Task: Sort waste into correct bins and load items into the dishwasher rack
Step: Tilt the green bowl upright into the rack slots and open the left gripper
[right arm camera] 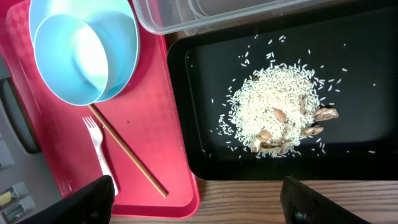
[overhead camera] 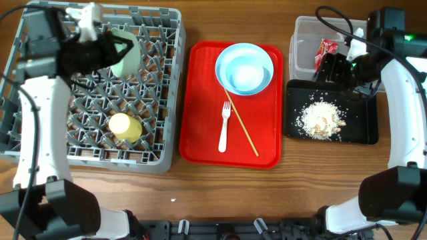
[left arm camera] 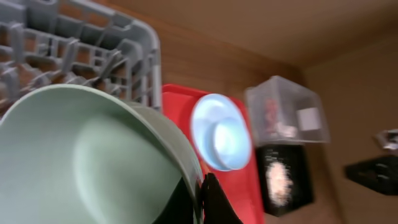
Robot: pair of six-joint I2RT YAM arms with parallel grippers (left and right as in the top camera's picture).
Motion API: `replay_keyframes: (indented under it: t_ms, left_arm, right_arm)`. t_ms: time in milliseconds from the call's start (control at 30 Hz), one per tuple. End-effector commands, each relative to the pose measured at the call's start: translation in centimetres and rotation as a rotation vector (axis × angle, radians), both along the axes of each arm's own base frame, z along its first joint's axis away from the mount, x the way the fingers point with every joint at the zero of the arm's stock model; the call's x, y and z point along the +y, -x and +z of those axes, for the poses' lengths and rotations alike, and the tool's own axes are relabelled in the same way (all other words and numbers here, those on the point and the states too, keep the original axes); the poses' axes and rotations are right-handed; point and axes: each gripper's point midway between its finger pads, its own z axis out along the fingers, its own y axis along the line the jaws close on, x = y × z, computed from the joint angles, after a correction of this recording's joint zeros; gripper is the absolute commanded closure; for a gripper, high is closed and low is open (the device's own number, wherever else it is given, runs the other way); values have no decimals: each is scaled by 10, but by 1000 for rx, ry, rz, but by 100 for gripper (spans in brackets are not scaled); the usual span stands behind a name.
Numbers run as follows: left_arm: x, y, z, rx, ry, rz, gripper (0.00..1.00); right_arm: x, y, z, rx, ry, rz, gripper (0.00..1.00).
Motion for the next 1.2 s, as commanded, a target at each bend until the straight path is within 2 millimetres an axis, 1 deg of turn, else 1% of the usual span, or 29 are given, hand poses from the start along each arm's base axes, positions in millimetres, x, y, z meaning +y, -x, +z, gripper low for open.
replay_keyframes:
  t_ms: [0, 133, 267, 400, 600, 767, 833, 967, 1100, 1167]
  left_arm:
    - [-7, 0, 8, -34, 199, -135, 96]
    - [1, -5, -2, -13, 322, -169, 96]
    - [11, -10, -19, 30, 420, -173, 96]
    - [27, -16, -40, 75, 455, -134, 96]
    - [46, -22, -68, 127, 485, -84, 96]
    - [62, -23, -84, 158, 513, -42, 96]
    - [64, -21, -81, 152, 544, -49, 96]
    - [58, -17, -55, 82, 655, -130, 96]
    - [54, -16, -53, 85, 672, -144, 96]
    - [50, -14, -47, 73, 698, -169, 96]
  right_arm:
    - [-3, -1, 6, -22, 22, 7, 14]
    - [-3, -1, 6, -24, 26, 28, 14]
    - [-3, -1, 6, -24, 26, 27, 14]
    - [-3, -1, 6, -24, 26, 27, 14]
    - [-3, -1, 6, -25, 26, 27, 14]
    - [-3, -1, 6, -25, 26, 27, 14]
    - [-3, -1, 6, -24, 26, 27, 14]
    - [-3, -1, 6, -25, 26, 27, 14]
    - [-3, -1, 6, -25, 26, 27, 14]
    - [-3, -1, 6, -24, 26, 27, 13]
